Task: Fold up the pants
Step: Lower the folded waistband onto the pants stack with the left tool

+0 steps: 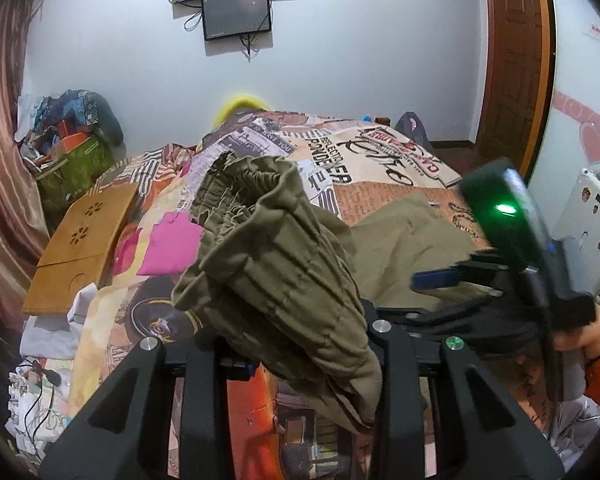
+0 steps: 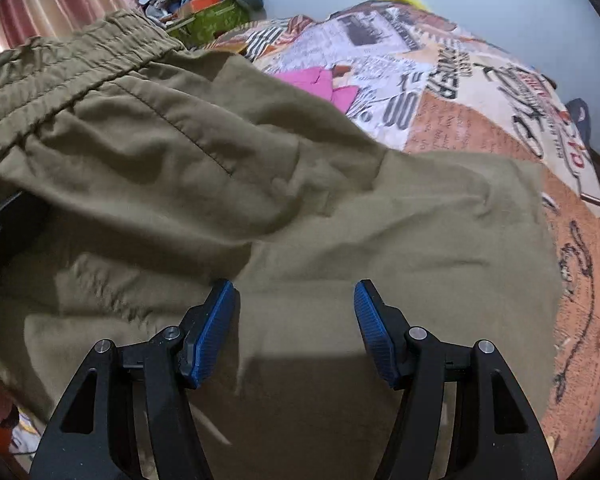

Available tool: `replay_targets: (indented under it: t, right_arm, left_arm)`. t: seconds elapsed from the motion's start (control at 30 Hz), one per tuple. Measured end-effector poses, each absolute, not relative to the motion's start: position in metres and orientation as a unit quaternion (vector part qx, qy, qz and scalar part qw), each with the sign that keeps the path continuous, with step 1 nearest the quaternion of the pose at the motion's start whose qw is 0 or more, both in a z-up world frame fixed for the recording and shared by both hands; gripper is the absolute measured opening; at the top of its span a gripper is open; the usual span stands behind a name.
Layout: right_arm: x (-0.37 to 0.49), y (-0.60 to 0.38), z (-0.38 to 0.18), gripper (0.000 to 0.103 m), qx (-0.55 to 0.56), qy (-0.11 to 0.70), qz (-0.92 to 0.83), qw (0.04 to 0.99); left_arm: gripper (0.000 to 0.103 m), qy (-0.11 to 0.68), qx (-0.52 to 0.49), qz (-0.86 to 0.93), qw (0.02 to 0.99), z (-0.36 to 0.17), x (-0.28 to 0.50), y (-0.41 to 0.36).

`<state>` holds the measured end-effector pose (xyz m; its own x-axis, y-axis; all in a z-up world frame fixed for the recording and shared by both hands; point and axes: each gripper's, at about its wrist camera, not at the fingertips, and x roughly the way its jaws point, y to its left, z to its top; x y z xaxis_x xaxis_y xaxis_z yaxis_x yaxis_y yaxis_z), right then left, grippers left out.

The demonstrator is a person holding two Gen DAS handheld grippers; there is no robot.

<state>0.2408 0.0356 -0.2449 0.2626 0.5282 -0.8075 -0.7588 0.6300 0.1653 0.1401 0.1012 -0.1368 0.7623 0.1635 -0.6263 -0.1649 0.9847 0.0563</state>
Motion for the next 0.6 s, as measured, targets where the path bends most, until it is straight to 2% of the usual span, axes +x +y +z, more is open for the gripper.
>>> replay_targets:
  t: [0.27, 0.6]
  right_arm:
    - [0.215, -0.056, -0.232, 0.059, -0.077, 0.425, 0.368, 0.823]
    - [0.205, -0.112, -0.263, 0.06, -0.022, 0.452, 0.331, 0.828]
  left_arm:
    - [0.032, 0.312, 0.056, 0.076, 0.946, -0.118, 0.145, 0.064]
    - [0.032, 0.317, 0.088, 0.023, 0.944, -0.114, 0.17, 0.002]
